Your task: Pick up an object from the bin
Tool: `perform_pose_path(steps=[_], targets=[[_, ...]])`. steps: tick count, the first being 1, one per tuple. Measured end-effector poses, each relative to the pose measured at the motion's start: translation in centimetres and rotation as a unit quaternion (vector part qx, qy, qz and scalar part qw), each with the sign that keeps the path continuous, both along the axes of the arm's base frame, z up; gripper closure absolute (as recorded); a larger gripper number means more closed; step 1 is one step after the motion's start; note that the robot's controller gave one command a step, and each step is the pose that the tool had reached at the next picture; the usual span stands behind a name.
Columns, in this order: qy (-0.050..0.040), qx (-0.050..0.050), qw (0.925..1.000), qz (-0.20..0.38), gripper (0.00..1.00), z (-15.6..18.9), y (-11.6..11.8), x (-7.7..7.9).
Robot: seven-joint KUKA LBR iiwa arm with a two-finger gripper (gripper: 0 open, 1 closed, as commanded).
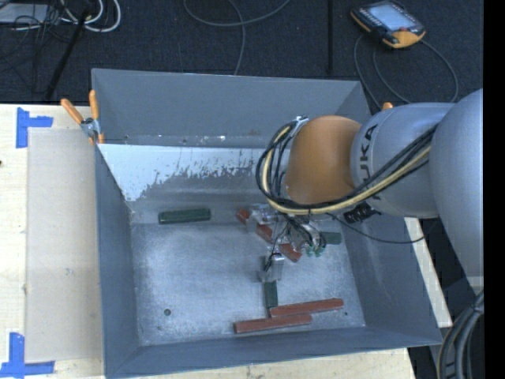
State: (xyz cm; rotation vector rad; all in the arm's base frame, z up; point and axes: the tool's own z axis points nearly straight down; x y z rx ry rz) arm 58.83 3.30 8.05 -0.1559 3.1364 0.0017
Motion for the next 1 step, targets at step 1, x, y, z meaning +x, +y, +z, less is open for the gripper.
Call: perform_pose_path(steps=[1], targets=[[-0.0001, 0.001, 1.0000, -0.008, 0.00, -0.15, -4.02, 0.73]])
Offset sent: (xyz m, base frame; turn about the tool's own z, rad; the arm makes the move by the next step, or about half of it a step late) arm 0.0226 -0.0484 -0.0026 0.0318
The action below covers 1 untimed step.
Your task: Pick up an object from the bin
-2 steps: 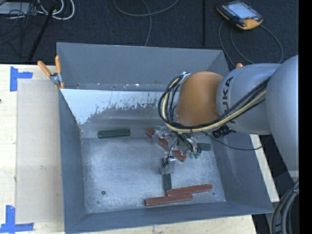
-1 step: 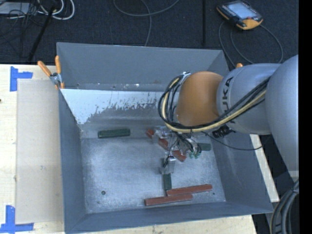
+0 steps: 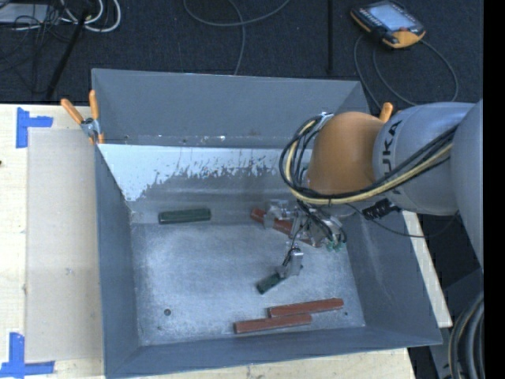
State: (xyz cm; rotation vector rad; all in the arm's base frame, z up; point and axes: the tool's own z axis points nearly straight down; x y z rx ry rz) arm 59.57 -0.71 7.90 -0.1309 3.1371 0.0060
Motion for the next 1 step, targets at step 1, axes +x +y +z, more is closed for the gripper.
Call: perform_pose_path(steps=[1], targets=[[0.0003, -0.002, 1.0000, -0.007, 0.00, -0.04, -3.39, 0.53]])
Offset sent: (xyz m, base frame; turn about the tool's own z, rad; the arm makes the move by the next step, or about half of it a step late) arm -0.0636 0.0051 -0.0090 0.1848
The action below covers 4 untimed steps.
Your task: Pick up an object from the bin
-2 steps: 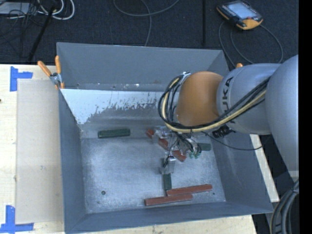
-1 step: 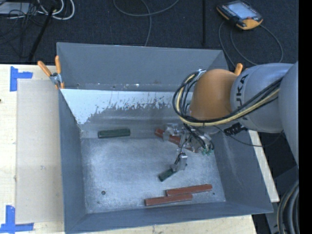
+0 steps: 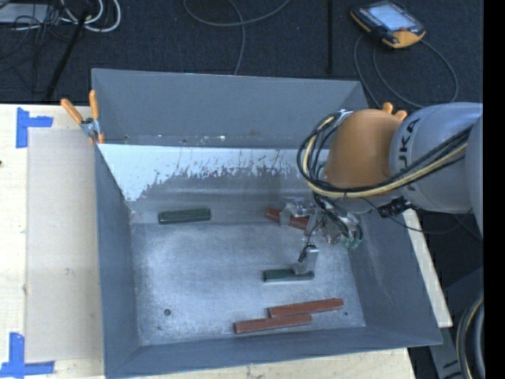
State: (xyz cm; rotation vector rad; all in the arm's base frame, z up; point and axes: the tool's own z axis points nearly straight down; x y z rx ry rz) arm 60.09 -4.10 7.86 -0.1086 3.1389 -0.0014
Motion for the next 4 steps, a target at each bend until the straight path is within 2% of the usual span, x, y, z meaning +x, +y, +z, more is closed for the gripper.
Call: perform_pose_path(steps=[1, 2, 3, 4], targets=[[-0.0011, 0.000, 0.9981, -0.062, 0.00, -0.5, 2.4, -4.3], [-0.0007, 0.001, 0.9992, -0.040, 0.00, -0.6, 2.2, -7.4], [0.0011, 0.000, 0.9999, -0.016, 0.00, -0.4, 2.0, -7.9], [0.0007, 0.002, 0.9998, -0.020, 0.00, -0.4, 5.3, -8.3]])
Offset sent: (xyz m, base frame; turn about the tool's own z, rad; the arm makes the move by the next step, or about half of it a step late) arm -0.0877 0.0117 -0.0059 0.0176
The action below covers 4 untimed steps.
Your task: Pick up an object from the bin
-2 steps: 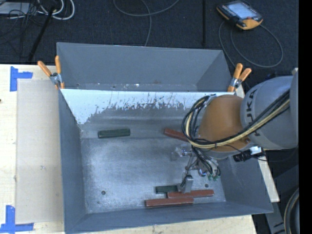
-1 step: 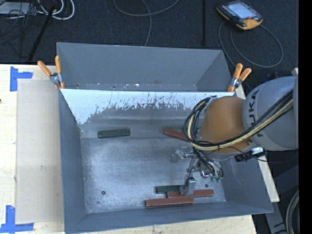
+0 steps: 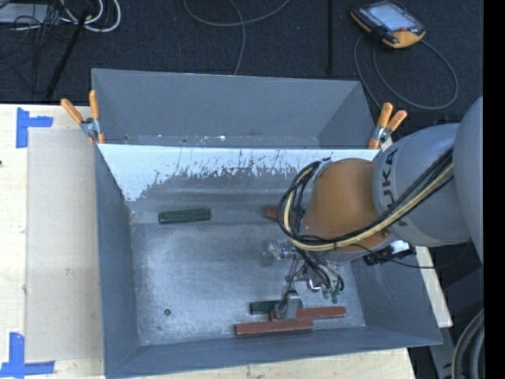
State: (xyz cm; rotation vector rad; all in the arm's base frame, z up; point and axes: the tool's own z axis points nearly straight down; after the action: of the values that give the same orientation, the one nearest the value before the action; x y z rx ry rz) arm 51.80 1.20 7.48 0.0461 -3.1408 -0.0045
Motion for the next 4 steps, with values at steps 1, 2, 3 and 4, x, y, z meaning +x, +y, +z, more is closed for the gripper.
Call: perform_pose_path(steps=[1, 2, 3, 4], targets=[[-0.0077, -0.001, 0.9984, 0.056, 1.00, 0.98, 0.76, -3.50], [-0.0015, -0.001, 0.9984, 0.056, 0.00, 0.81, 0.72, -3.81], [-0.0005, -0.001, 0.9984, 0.056, 1.00, 0.82, 0.72, -3.84], [-0.0066, -0.001, 0.9984, 0.055, 0.00, 1.02, 0.74, -3.51]])
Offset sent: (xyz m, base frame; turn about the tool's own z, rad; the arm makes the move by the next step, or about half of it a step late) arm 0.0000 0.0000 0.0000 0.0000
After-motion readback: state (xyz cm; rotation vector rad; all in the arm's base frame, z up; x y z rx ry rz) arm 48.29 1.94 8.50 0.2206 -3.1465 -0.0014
